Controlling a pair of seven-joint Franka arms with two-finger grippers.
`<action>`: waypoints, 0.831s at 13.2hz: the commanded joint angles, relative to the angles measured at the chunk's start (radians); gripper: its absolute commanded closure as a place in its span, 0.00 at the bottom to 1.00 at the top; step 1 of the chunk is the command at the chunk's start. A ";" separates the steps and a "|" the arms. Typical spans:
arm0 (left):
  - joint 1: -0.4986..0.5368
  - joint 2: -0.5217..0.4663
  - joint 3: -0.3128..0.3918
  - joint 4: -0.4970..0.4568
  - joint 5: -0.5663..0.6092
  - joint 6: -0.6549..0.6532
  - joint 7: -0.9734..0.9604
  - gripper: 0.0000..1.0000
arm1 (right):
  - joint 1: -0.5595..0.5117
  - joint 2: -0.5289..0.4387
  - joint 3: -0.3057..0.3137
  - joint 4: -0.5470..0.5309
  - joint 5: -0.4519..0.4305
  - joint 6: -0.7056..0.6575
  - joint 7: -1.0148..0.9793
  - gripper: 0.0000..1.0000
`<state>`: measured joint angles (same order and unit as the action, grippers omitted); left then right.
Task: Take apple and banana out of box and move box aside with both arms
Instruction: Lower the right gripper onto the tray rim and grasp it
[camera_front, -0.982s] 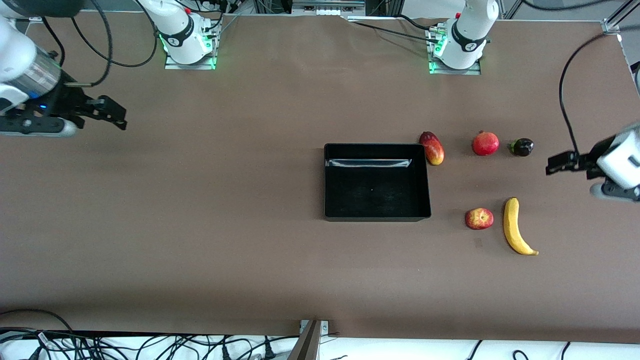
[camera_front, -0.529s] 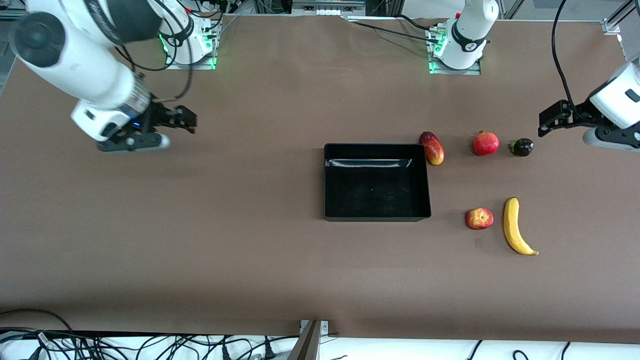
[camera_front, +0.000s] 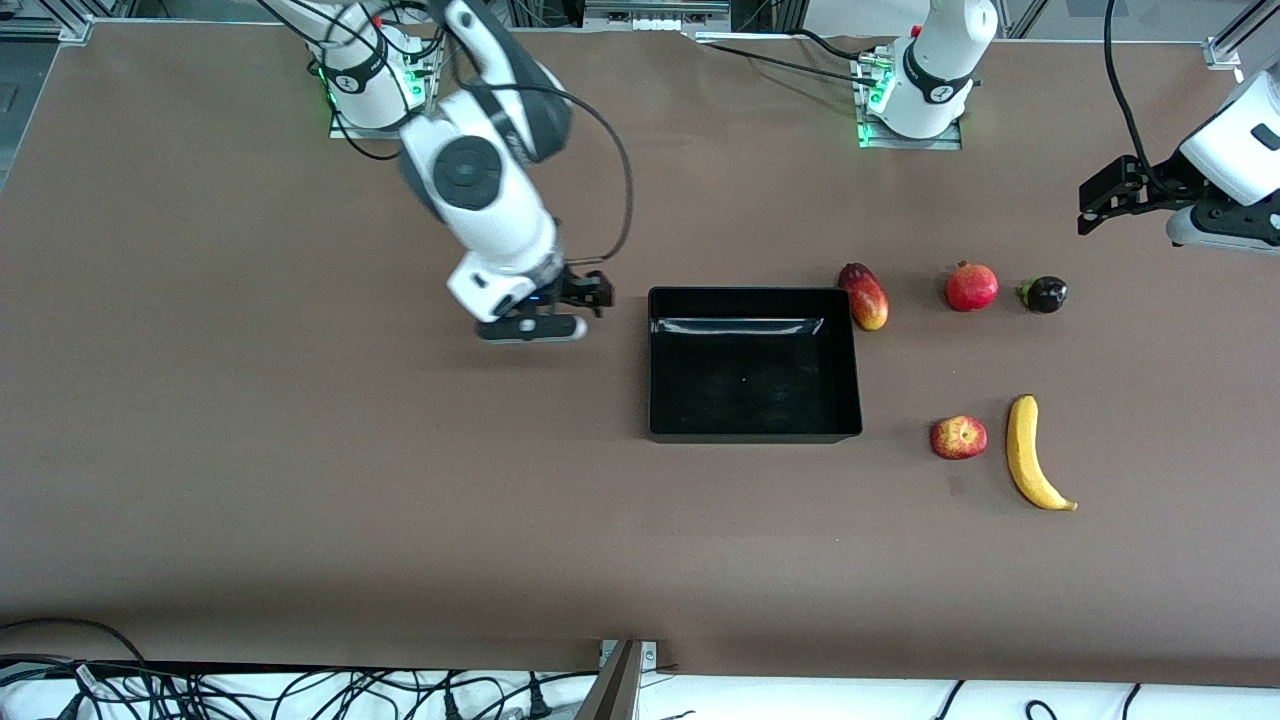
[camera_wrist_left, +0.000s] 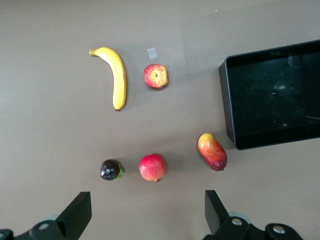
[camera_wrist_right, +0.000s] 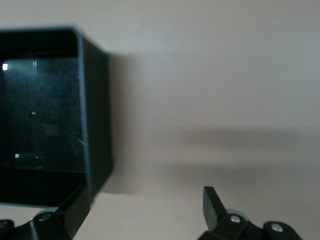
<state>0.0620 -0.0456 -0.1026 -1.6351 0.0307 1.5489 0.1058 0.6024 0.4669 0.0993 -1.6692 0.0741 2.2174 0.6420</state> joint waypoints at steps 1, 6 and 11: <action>-0.021 -0.028 0.018 -0.020 -0.020 -0.004 0.000 0.00 | 0.077 0.148 -0.021 0.169 -0.031 0.010 0.074 0.00; -0.040 -0.033 0.020 -0.014 -0.023 -0.006 -0.081 0.00 | 0.187 0.285 -0.072 0.221 -0.077 0.100 0.117 0.02; -0.057 -0.040 0.041 -0.014 -0.023 -0.009 -0.086 0.00 | 0.192 0.325 -0.089 0.223 -0.112 0.128 0.101 0.89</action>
<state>0.0258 -0.0621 -0.0920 -1.6375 0.0300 1.5489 0.0260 0.7851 0.7806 0.0331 -1.4772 -0.0202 2.3455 0.7468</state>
